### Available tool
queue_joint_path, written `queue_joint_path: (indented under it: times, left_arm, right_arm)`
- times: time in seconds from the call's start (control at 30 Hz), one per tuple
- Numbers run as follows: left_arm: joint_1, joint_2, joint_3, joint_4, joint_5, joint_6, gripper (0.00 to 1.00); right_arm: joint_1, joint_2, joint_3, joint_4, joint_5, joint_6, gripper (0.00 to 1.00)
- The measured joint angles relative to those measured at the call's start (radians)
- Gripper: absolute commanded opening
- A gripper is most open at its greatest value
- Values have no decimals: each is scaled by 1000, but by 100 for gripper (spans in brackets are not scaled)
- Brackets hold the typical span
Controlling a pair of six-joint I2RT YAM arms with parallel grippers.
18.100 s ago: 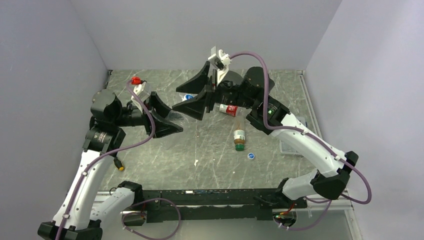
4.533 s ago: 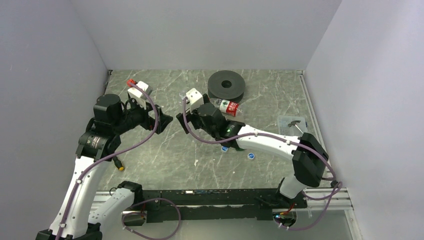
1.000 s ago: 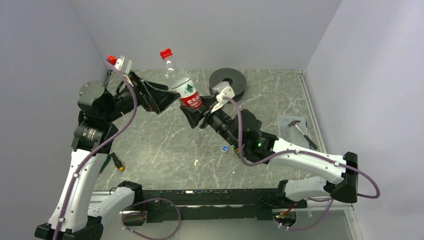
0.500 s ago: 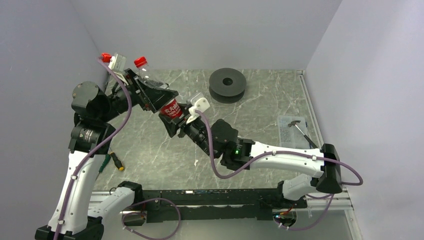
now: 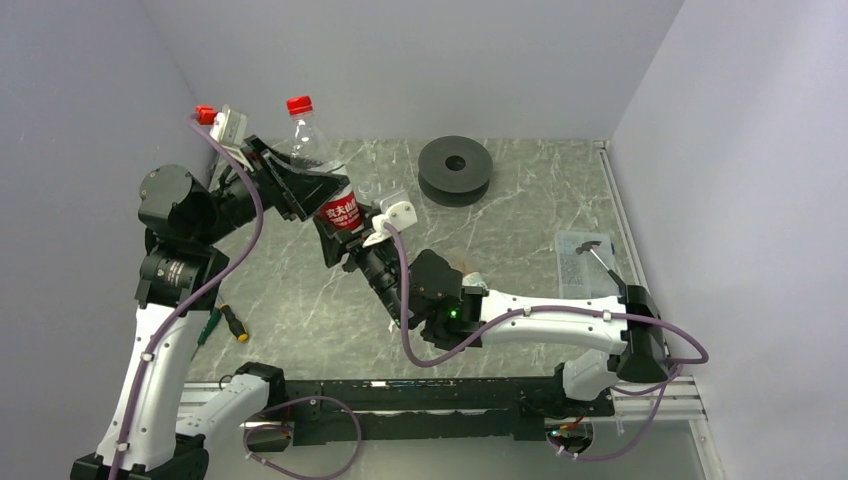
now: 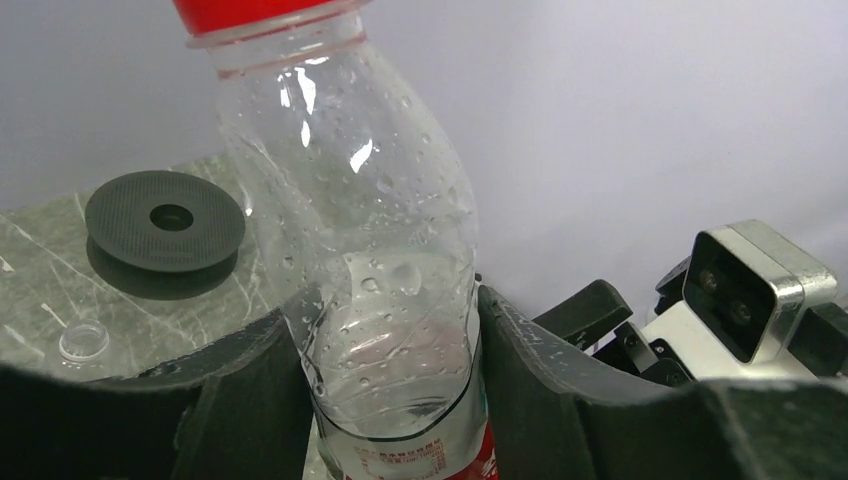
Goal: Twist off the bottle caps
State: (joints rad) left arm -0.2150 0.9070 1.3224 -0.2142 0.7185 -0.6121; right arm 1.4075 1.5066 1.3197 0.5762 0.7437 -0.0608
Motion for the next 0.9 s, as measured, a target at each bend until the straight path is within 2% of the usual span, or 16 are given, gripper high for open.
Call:
queue_joint_path:
  times: [0.07,0.13,0.33,0.47,0.57,0.77,0.9]
  left_arm:
    - [1,-2,0,2,-4,3,40]
    - [2,-3,-2,6,-8,8,34]
    - [0,-10,-10,8,1,25,22]
    - [2,-18,-10,5,3,61,10]
    - [2,-29,-9,-17,25,143,5]
    - [-2,-56,-17,-129,81,462,0]
    - [-2,-68,-51,-208,120,647,0]
  right_arm:
    - [2,7,9,0,13,0,60]
    - [2,11,17,-4,14,1,71]
    - [2,14,52,-57,-43,28,91]
    - [-4,7,77,-147,-116,31,93]
    - [-14,-39,78,-266,-204,29,93]
    - [-69,-185,164,-519,-420,58,93]
    - [-132,-262,272,-598,-527,113,92]
